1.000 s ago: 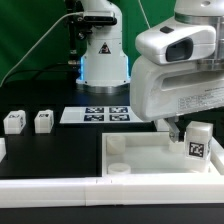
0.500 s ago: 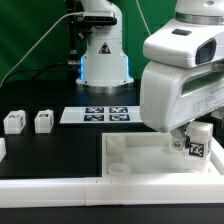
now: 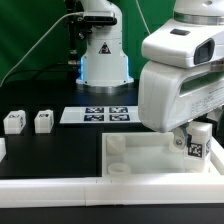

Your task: Assemble one leg

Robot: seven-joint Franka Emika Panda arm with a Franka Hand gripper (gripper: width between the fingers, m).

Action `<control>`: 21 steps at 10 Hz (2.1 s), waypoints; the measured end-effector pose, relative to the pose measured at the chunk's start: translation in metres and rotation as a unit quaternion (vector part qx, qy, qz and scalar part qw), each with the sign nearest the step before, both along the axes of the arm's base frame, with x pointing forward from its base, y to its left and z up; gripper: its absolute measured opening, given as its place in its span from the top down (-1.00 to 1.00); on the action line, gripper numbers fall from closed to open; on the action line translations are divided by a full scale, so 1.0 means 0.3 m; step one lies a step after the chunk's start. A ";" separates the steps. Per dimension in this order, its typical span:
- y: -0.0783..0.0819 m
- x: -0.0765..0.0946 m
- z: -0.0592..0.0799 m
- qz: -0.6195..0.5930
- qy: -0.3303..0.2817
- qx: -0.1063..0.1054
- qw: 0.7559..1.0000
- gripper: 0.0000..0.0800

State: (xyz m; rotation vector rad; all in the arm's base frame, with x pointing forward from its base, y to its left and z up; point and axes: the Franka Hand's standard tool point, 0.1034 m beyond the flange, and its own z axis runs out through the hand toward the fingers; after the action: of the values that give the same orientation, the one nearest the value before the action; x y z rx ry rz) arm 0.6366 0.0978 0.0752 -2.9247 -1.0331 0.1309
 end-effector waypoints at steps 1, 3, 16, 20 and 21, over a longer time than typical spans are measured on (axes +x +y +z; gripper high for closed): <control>0.000 0.000 0.000 0.000 0.000 0.000 1.000 0.27; 0.000 0.000 0.000 -0.001 0.000 0.000 1.000 0.27; 0.030 -0.002 0.001 -0.523 0.007 -0.042 0.851 0.27; -0.005 -0.006 0.006 -0.651 0.001 -0.069 0.756 0.24; -0.017 -0.006 0.008 -0.679 -0.004 -0.077 0.730 0.24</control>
Offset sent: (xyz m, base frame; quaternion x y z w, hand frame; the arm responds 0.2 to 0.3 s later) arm 0.0000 0.0000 0.0000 0.0000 0.0000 0.0899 0.9960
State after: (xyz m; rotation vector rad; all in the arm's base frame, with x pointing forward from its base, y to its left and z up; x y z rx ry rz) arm 0.6349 0.0927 0.0775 -2.9339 1.2826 0.1283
